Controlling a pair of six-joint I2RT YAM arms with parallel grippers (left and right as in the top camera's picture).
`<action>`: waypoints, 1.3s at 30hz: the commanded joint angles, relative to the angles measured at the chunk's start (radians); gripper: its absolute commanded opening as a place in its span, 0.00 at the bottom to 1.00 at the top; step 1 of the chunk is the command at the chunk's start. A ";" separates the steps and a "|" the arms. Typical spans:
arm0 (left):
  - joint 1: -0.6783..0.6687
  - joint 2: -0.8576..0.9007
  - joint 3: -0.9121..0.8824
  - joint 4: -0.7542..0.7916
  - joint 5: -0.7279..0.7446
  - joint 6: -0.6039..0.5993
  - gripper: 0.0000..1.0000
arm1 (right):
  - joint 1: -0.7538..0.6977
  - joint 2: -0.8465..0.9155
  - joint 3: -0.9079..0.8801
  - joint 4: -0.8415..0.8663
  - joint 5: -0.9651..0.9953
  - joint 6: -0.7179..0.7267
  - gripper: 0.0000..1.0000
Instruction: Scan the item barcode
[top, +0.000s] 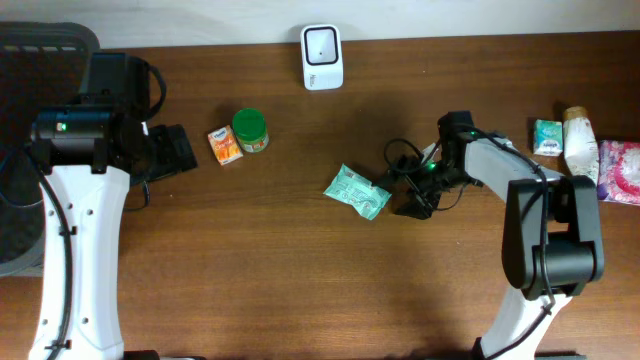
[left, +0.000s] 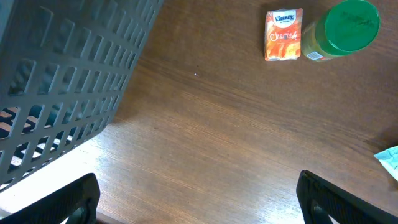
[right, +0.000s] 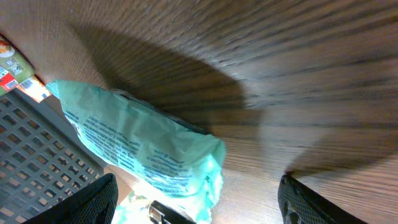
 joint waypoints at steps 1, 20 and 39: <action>0.006 -0.007 0.003 0.001 -0.001 -0.010 0.99 | 0.061 0.006 -0.054 0.067 0.050 0.142 0.79; 0.006 -0.007 0.003 0.001 -0.001 -0.010 0.99 | 0.086 -0.380 0.092 0.379 -0.053 -0.450 0.04; 0.006 -0.007 0.003 0.001 -0.001 -0.010 0.99 | 0.109 -0.395 0.092 -0.095 0.748 -0.309 0.04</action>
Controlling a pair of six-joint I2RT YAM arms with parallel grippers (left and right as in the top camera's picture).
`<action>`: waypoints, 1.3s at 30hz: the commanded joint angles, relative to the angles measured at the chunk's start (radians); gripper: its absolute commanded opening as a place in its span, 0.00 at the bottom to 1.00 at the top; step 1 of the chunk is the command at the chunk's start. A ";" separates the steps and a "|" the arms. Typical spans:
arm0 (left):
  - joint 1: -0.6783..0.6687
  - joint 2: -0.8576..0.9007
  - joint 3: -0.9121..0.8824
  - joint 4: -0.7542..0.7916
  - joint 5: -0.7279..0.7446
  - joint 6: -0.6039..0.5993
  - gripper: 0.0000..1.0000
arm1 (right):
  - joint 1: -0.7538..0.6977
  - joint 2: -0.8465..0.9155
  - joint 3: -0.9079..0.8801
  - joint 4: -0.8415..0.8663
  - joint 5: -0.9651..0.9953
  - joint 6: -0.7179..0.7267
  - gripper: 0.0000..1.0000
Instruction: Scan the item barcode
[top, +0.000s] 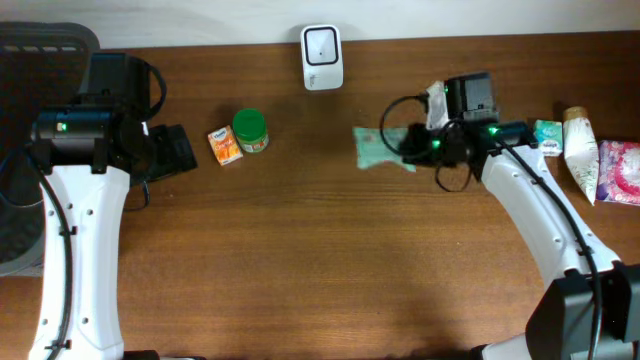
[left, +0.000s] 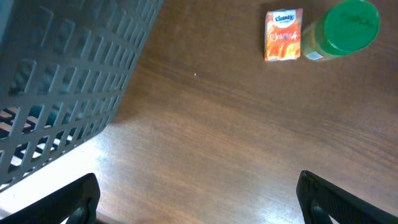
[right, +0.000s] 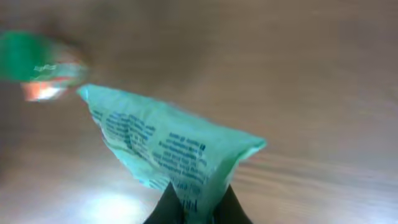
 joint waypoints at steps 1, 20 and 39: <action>0.006 -0.007 0.003 0.001 -0.002 -0.010 0.99 | 0.031 -0.023 0.009 -0.169 0.403 0.053 0.04; 0.006 -0.007 0.003 0.002 -0.002 -0.010 0.99 | 0.453 0.243 0.241 -0.464 0.652 0.206 0.77; 0.006 -0.007 0.003 0.001 -0.002 -0.010 0.99 | 0.431 0.432 0.152 -0.381 0.779 0.193 0.04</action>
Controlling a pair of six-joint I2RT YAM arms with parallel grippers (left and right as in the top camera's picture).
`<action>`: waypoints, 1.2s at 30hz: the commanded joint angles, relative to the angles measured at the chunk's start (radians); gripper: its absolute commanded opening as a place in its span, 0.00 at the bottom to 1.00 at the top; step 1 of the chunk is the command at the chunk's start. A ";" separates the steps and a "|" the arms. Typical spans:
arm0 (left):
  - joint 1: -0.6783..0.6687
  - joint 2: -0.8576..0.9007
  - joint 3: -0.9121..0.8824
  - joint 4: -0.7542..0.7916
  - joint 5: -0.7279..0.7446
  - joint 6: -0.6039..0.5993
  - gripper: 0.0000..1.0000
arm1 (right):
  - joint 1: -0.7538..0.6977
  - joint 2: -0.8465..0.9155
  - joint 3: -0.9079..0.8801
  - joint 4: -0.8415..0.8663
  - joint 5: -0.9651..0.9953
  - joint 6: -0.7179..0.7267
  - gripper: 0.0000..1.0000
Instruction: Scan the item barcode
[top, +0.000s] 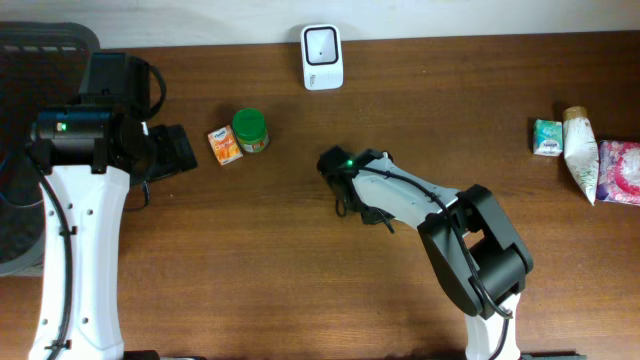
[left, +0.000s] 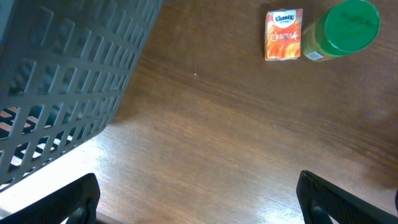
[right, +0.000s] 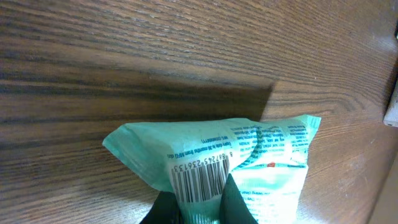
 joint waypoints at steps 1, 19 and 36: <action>0.006 -0.007 0.003 0.001 -0.002 -0.010 0.99 | -0.012 -0.007 0.167 -0.124 -0.134 0.006 0.04; 0.006 -0.007 0.003 0.002 -0.001 -0.010 0.99 | -0.596 -0.009 0.039 0.137 -1.527 -0.311 0.58; 0.006 -0.007 0.003 0.001 -0.001 -0.010 0.99 | -0.357 -0.006 0.010 0.192 -1.212 -0.004 0.54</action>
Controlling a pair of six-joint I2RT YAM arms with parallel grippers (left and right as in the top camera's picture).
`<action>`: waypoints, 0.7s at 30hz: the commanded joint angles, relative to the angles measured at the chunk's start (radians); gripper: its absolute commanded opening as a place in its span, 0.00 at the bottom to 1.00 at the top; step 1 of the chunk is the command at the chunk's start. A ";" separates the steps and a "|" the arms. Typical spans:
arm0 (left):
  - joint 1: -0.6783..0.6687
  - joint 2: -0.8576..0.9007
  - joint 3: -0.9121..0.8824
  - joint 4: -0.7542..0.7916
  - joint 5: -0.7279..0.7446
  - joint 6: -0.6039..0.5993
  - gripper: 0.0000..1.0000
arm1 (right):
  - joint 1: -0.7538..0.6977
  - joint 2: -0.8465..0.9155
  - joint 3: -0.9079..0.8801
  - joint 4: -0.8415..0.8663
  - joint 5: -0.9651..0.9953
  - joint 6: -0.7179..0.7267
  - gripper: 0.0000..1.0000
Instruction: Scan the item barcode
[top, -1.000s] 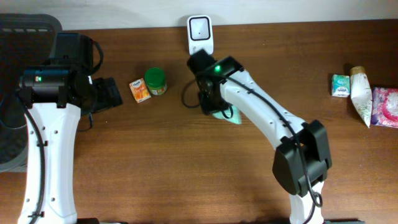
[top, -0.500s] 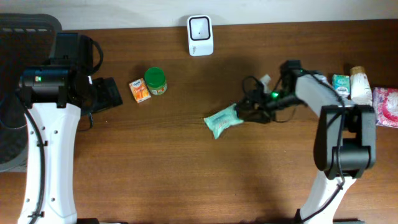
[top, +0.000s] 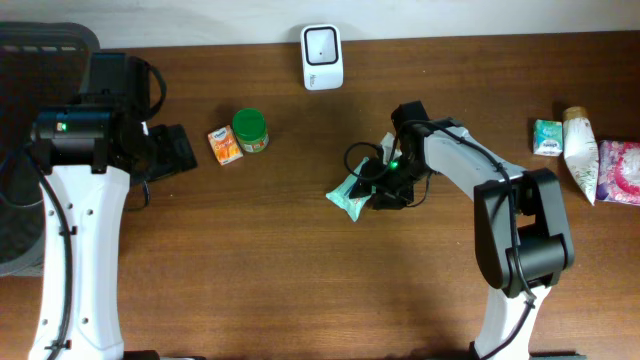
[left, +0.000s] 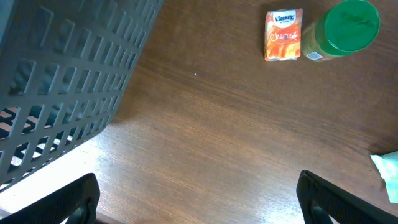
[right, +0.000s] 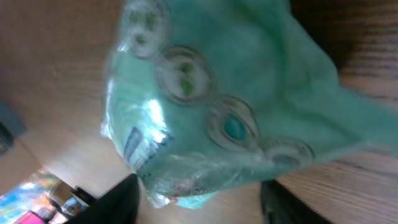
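Note:
The teal plastic packet (top: 350, 195) lies on the brown table just left of my right gripper (top: 385, 192). In the right wrist view the packet (right: 217, 106) fills the frame. My right gripper (right: 199, 196) stands open, with one dark finger on each side of the packet's near end. No barcode shows on the face in view. The white scanner (top: 322, 44) stands at the table's far edge. My left gripper (left: 199, 211) is open over bare wood at the left. A corner of the packet (left: 388, 168) shows at that view's right edge.
An orange tissue pack (top: 225, 145) and a green-lidded jar (top: 250, 130) stand left of centre. A dark mesh basket (left: 62, 74) sits at the far left. At the right edge lie a small teal pack (top: 547, 137), a tube (top: 580, 140) and a pink pack (top: 620, 170).
My right gripper was shut on the packet near the table's middle, barcode facing the wrist camera. Now the jaws are apart and the packet lies on the table. The left arm has not moved.
The packet lay on the table between my open right fingers. Then my right gripper held it, shut, up near the scanner. Then it held the packet lower at mid-table with the barcode in view. Now the packet rests on the table, released.

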 joint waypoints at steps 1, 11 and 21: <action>0.006 -0.007 0.003 0.002 -0.001 -0.010 0.99 | -0.004 0.001 -0.009 0.020 -0.013 0.051 0.53; 0.006 -0.007 0.003 0.002 -0.001 -0.010 0.99 | -0.032 0.005 -0.079 0.243 -0.009 0.076 0.43; 0.006 -0.007 0.003 0.001 -0.002 -0.010 0.99 | -0.047 0.005 0.198 0.816 -0.085 0.321 0.04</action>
